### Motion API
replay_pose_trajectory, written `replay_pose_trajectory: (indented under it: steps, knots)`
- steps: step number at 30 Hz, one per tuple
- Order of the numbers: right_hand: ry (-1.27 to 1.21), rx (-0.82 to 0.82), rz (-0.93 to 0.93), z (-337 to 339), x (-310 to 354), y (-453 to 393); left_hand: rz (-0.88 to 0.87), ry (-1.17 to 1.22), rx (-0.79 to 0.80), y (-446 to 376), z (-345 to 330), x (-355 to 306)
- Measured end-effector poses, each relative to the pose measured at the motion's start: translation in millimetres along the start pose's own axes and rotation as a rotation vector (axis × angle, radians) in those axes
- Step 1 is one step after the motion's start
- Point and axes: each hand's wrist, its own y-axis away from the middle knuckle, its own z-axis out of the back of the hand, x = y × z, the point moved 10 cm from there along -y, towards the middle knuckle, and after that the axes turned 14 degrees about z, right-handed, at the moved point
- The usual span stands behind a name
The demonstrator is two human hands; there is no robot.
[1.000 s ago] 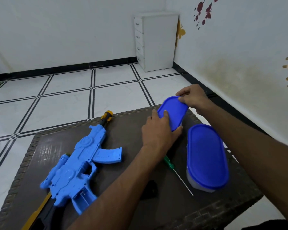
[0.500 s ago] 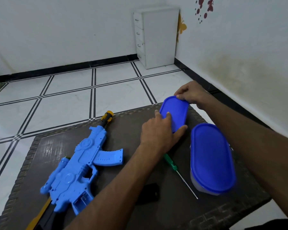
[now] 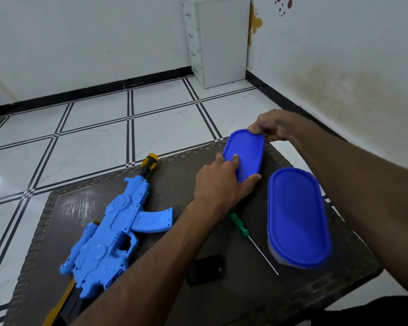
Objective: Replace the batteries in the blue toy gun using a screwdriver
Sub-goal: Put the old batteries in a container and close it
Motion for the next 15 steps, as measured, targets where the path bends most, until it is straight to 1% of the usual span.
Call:
replay_pose_trajectory:
  steps: [2,4,6,9,13,15]
  knots:
    - [0.116,-0.036,0.092,1,12,2,0.009,0.018,0.003,1,1,2]
    - [0.214,0.004,0.176,-8,21,7,0.023,0.026,0.006,0,4,3]
    - [0.238,0.04,0.224,-16,19,12,0.03,0.034,0.006,-1,2,3]
    - [0.064,0.082,0.207,-13,2,31,0.027,0.075,0.004,2,1,2]
    - [-0.07,0.231,0.217,-13,-4,63,0.04,0.135,0.012,2,6,2]
    - [-0.085,0.215,0.254,-11,-2,69,0.055,0.159,0.018,2,5,3]
